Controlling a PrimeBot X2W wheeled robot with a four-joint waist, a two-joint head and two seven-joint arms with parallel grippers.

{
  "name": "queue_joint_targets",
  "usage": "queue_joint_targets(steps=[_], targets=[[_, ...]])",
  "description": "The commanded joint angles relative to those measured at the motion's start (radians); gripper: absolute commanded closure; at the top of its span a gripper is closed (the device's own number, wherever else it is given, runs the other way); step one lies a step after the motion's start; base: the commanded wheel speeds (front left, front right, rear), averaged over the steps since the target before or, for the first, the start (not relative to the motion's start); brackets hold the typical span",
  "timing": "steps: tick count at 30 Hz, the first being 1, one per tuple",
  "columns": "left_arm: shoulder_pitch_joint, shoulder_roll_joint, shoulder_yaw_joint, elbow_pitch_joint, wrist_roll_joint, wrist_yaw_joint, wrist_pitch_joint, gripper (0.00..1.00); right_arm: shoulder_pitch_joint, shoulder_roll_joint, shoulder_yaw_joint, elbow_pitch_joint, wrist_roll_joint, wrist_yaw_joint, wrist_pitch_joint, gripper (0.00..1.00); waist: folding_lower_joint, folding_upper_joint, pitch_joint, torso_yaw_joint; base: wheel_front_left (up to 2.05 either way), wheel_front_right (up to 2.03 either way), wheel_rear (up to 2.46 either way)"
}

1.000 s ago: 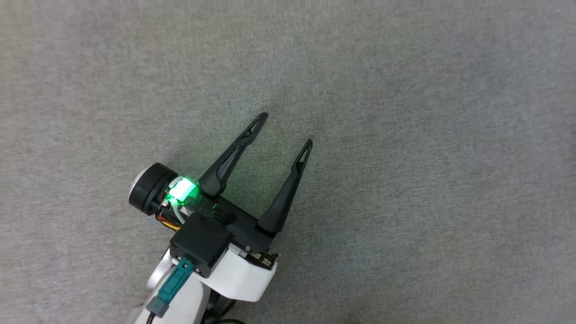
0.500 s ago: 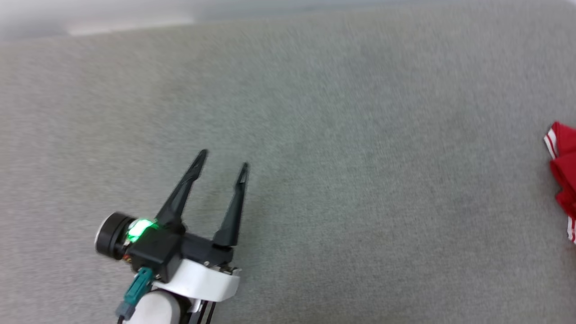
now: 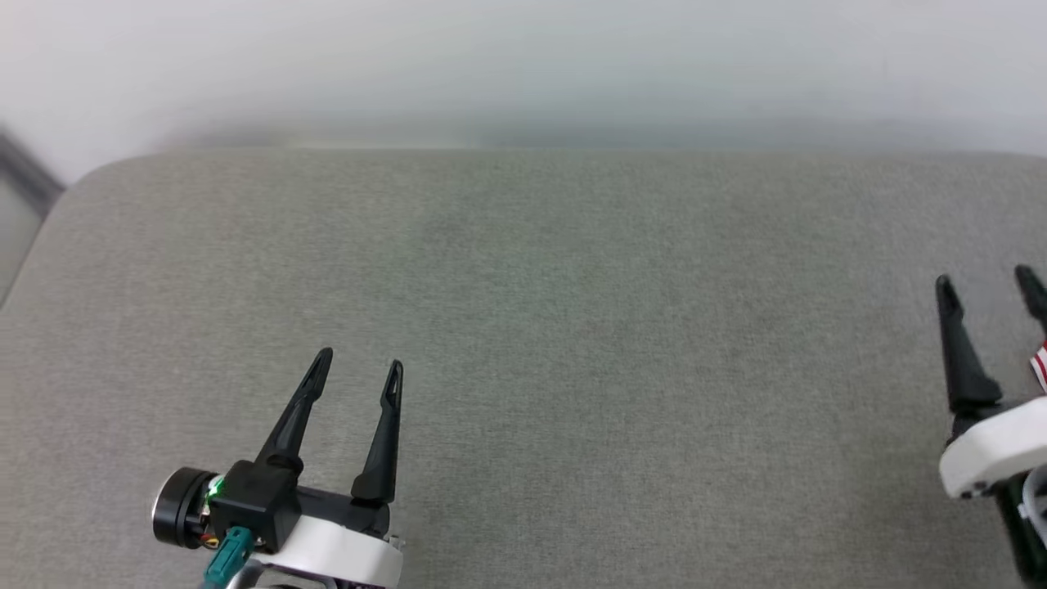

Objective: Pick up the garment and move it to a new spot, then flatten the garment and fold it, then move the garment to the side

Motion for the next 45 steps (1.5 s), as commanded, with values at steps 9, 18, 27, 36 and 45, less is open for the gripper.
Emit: queue_joint_targets(steps=[9, 18, 27, 36, 45], targets=[[0.041, -0.026, 0.046, 0.069, -0.027, -0.014, -0.002, 0.0, 0.134, 0.083, 0.018, 0.068, 0.047, -0.001, -0.206, 0.0, 0.0003, -0.0001, -0.077, 0.047, 0.0, 0.0, 0.0], [0.062, -0.038, 0.079, 0.116, -0.05, -0.022, -0.002, 0.0, 0.178, 0.103, 0.04, 0.152, 0.057, -0.001, -0.311, 0.0, 0.0003, -0.0001, -0.099, 0.041, 0.0, 0.0, 0.0], [0.049, -0.046, 0.088, 0.134, -0.067, -0.029, -0.002, 0.0, 0.171, 0.111, 0.066, 0.188, 0.053, -0.001, -0.342, 0.0, 0.0003, -0.0001, -0.095, 0.035, 0.0, 0.0, 0.0], [0.05, -0.052, 0.101, 0.117, -0.079, -0.031, -0.002, 0.0, 0.161, 0.116, 0.062, 0.203, 0.05, -0.001, -0.35, 0.0, 0.0003, -0.0001, -0.097, 0.031, 0.0, 0.0, 0.0], [0.055, -0.053, 0.091, 0.113, -0.089, -0.032, -0.002, 0.0, 0.158, 0.122, 0.063, 0.213, 0.049, -0.001, -0.354, 0.0, 0.0003, -0.0001, -0.094, 0.029, 0.0, 0.0, 0.0]])
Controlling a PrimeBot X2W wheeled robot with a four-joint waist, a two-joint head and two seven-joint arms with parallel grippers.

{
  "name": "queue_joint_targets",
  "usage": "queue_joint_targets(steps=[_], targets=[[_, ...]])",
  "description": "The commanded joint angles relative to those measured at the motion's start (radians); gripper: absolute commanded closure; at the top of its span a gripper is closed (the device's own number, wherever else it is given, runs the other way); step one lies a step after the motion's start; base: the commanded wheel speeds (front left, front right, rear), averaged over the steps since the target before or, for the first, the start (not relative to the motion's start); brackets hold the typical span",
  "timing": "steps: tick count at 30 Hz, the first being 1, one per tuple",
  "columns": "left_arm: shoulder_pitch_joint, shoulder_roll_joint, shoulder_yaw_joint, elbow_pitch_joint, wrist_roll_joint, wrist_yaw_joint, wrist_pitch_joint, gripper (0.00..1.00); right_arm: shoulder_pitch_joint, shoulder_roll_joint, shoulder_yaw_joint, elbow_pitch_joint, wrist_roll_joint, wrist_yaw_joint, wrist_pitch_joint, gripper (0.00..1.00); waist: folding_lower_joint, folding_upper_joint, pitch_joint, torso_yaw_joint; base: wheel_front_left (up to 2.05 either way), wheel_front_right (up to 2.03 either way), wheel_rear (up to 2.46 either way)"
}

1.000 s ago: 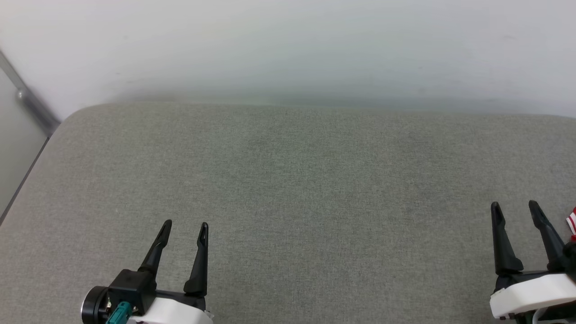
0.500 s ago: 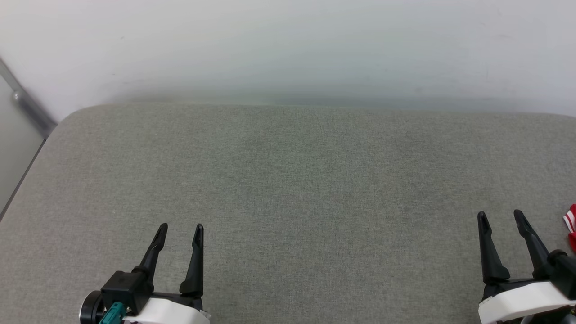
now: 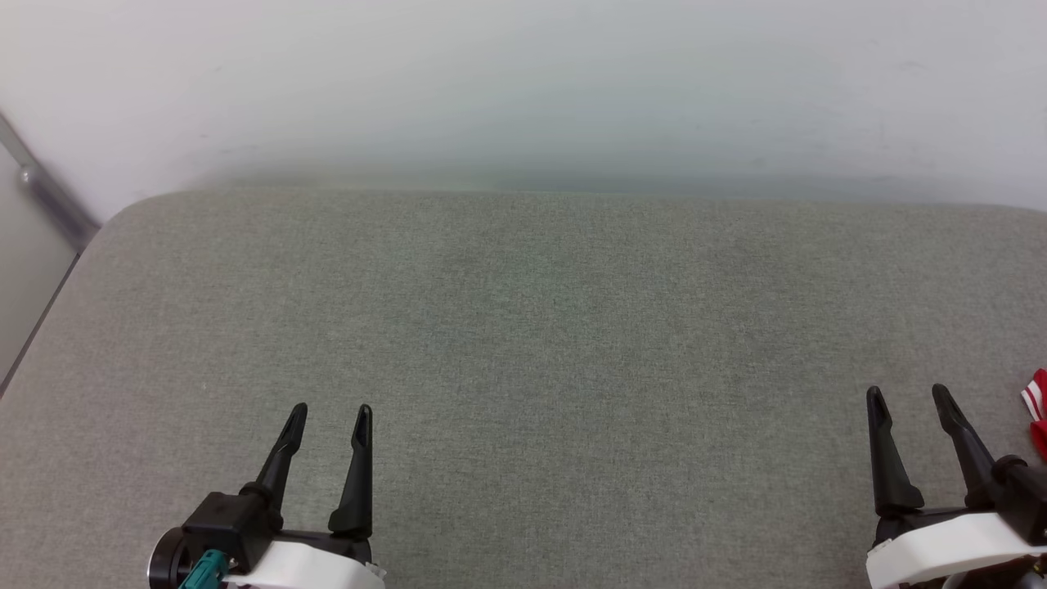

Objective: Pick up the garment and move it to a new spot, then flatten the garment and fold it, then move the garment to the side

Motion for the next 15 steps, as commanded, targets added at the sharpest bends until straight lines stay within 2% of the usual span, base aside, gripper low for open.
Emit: queue_joint_targets(steps=[1, 14, 15], targets=[[0.004, -0.001, -0.003, -0.004, 0.001, -0.001, -0.002, 0.0, -0.011, 0.007, 0.001, 0.004, -0.002, -0.001, -0.005, 0.0, 0.0, 0.0, 0.0, -0.001, 0.0, 0.0, 0.0], [0.007, -0.002, -0.006, 0.004, -0.035, -0.002, -0.002, 0.0, -0.013, 0.009, 0.005, 0.0, -0.005, -0.001, -0.005, 0.0, 0.0, 0.0, -0.001, -0.004, 0.0, 0.0, 0.0], [0.005, -0.002, -0.004, 0.007, -0.033, 0.0, 0.0, 1.0, -0.004, 0.005, 0.005, 0.004, 0.001, 0.0, -0.002, 1.0, 0.0, 0.0, -0.001, -0.004, 0.0, 0.0, 0.0]])
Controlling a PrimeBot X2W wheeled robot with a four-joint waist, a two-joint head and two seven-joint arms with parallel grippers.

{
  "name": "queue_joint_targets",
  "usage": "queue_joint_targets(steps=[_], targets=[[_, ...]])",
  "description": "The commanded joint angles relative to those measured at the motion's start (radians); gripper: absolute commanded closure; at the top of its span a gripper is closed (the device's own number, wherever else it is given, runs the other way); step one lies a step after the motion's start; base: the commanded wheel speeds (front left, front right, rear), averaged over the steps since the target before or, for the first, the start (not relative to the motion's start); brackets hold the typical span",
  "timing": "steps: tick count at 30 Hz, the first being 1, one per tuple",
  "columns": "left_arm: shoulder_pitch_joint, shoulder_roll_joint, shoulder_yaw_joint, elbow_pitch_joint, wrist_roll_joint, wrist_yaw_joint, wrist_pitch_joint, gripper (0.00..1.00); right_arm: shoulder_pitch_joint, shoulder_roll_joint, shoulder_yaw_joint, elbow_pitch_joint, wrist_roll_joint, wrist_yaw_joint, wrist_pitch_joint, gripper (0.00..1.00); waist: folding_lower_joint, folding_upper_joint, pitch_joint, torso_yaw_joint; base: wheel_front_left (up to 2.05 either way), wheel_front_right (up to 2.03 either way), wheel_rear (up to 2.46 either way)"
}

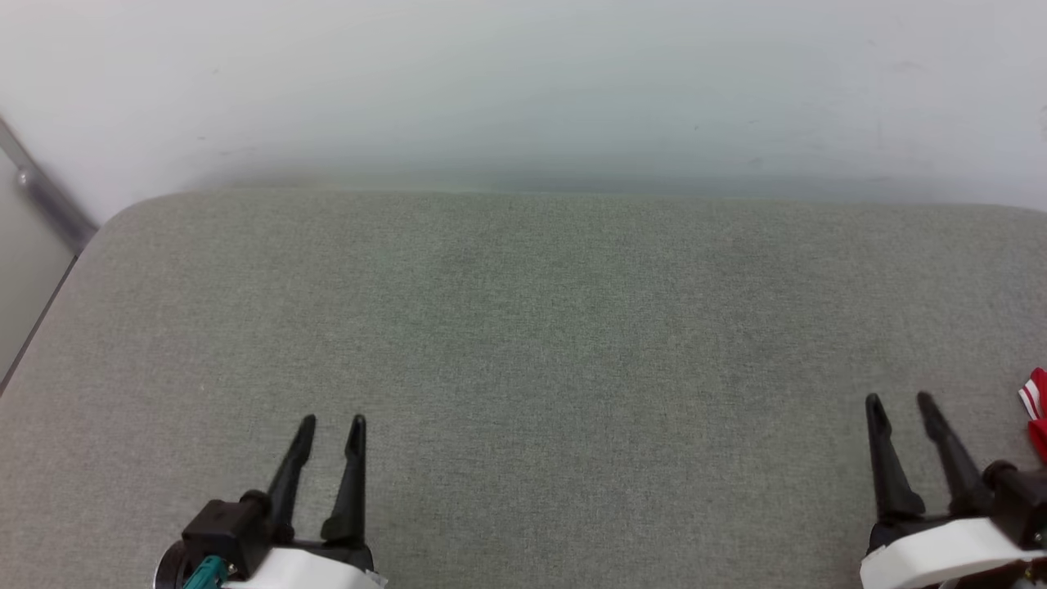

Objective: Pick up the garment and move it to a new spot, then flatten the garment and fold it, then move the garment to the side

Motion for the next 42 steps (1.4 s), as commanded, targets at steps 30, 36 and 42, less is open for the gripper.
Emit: queue_joint_targets(steps=[30, 36, 42], targets=[[-0.051, 0.025, 0.015, 0.08, -0.498, -0.001, 0.101, 1.0, -0.041, 0.022, -0.008, 0.072, 0.483, 0.0, 0.11, 1.0, 0.0, -0.0001, -0.004, -0.016, 0.0, 0.0, 0.0], [-0.062, 0.028, 0.02, 0.088, -0.586, -0.001, 0.12, 1.0, -0.051, 0.026, -0.01, 0.081, 0.571, 0.0, 0.129, 1.0, 0.0, -0.0001, -0.005, -0.02, 0.0, 0.0, 0.0], [-0.073, 0.03, 0.026, 0.096, -0.668, -0.001, 0.139, 1.0, -0.06, 0.029, -0.011, 0.089, 0.653, 0.0, 0.147, 1.0, 0.0, -0.0001, -0.006, -0.023, 0.0, 0.0, 0.0]])
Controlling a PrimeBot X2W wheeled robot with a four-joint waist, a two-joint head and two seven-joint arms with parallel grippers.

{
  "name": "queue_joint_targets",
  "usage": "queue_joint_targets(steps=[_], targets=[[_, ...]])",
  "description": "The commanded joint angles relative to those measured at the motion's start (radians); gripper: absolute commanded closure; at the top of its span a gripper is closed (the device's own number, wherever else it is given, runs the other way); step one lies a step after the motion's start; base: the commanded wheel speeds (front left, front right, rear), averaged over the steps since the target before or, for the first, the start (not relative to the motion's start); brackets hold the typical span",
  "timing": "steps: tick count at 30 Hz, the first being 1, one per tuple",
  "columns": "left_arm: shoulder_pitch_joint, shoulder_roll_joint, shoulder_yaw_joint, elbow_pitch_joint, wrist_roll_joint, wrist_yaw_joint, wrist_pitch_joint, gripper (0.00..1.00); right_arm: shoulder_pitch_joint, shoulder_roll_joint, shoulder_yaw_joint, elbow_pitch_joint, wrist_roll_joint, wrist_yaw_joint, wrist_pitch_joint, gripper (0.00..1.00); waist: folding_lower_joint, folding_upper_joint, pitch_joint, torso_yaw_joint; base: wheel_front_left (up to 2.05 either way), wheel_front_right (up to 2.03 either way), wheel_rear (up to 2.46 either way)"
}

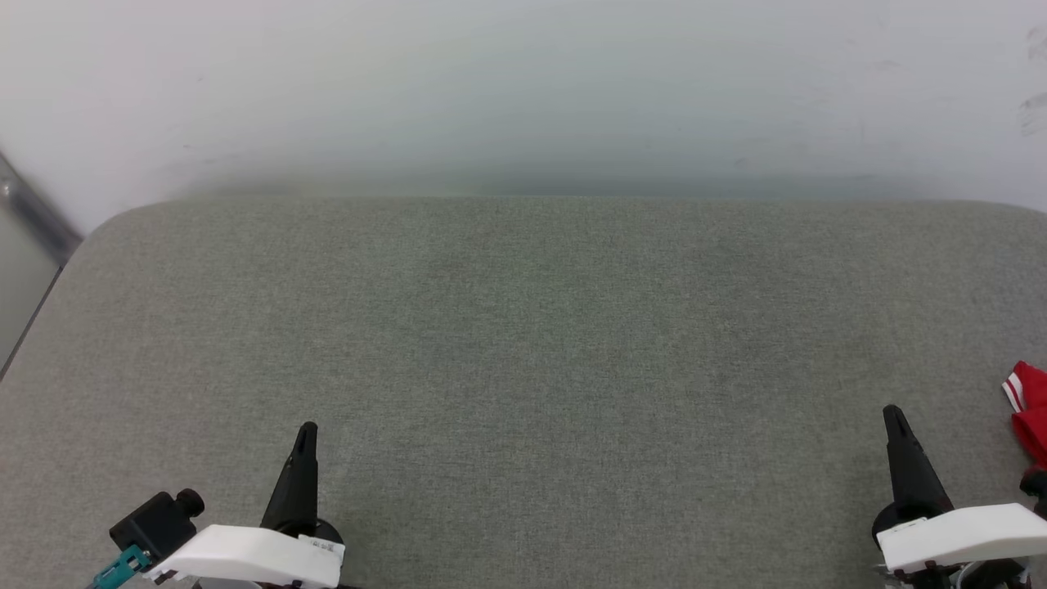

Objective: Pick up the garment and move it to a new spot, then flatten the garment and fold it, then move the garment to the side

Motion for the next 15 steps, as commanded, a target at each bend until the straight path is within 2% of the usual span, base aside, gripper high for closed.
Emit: queue_joint_targets(steps=[1, 15], targets=[[-0.031, 0.004, 0.007, -0.007, -0.039, -0.002, 0.008, 1.0, -0.033, 0.003, -0.004, -0.006, 0.04, 0.0, 0.008, 1.0, -0.0001, 0.0, 0.0, -0.001, 0.0, 0.0, 0.0], [-0.052, 0.007, 0.021, 0.012, -0.208, -0.002, 0.049, 1.0, -0.051, 0.01, -0.008, 0.011, 0.212, 0.0, 0.046, 1.0, -0.0001, 0.0, -0.002, -0.009, 0.0, 0.0, 0.0]])
